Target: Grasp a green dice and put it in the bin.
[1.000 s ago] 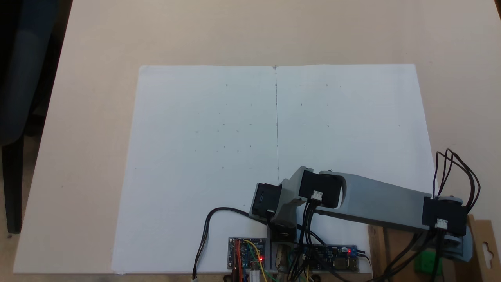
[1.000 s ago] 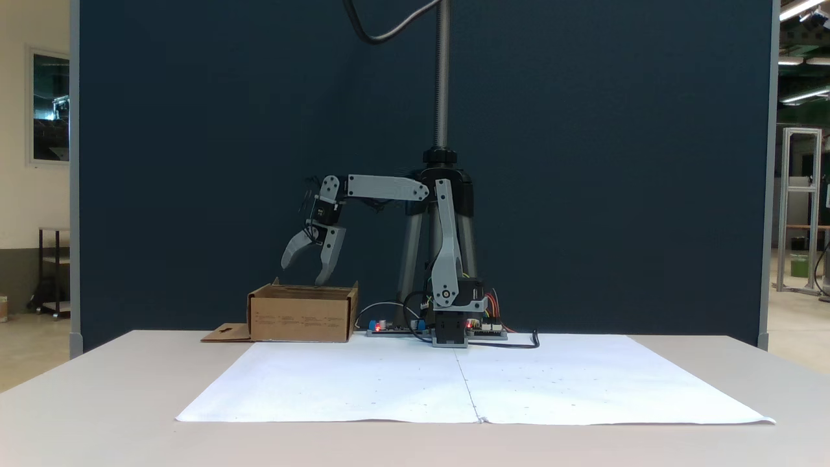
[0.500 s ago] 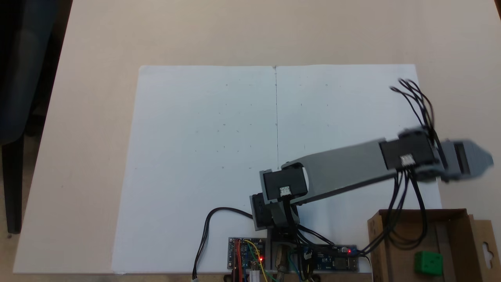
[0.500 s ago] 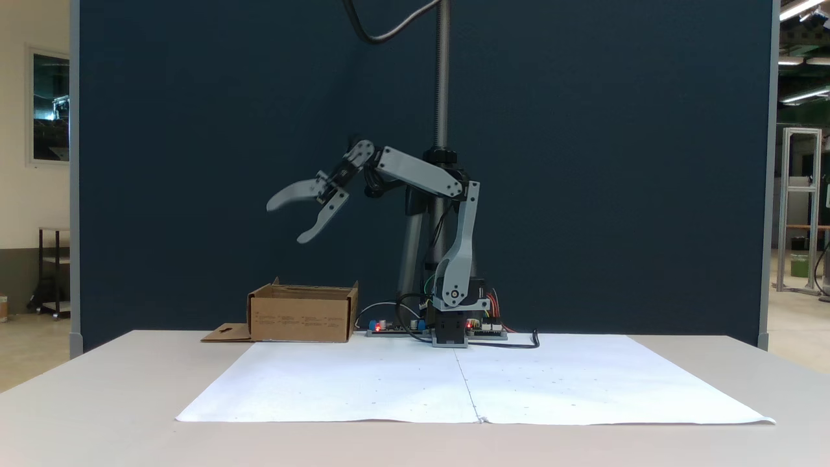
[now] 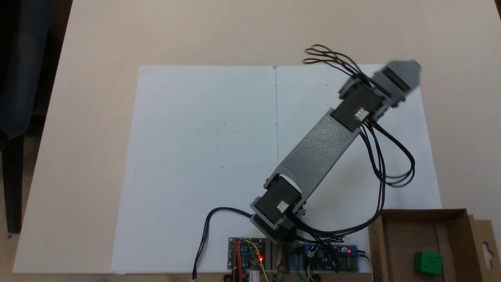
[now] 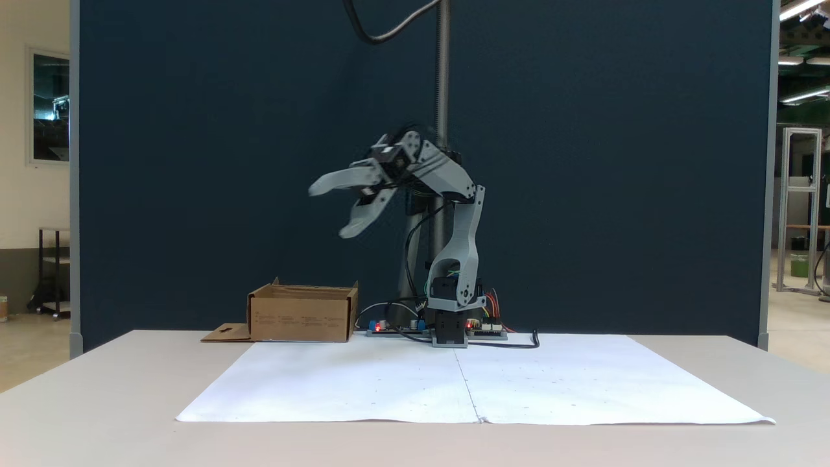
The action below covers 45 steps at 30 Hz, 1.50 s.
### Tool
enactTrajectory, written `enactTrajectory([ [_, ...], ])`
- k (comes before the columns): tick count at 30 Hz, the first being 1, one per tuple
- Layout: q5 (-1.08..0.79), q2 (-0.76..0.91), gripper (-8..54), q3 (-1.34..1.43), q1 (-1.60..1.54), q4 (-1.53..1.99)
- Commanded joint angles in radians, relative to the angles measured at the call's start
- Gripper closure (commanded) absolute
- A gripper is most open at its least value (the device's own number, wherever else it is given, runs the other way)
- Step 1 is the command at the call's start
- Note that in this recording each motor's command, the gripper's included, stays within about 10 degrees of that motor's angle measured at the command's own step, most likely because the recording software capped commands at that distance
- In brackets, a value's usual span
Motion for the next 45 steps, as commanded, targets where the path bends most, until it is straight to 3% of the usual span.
enactTrajectory([
  [1,0.037,0.037,2.1,0.0,-0.087,-0.054],
  [12,0.034,0.241,2.2,0.382,-0.477,-0.333],
  [25,0.02,0.538,2.2,0.818,-0.615,-0.802],
  [45,-0.146,0.568,2.5,1.362,-0.621,-1.426],
])
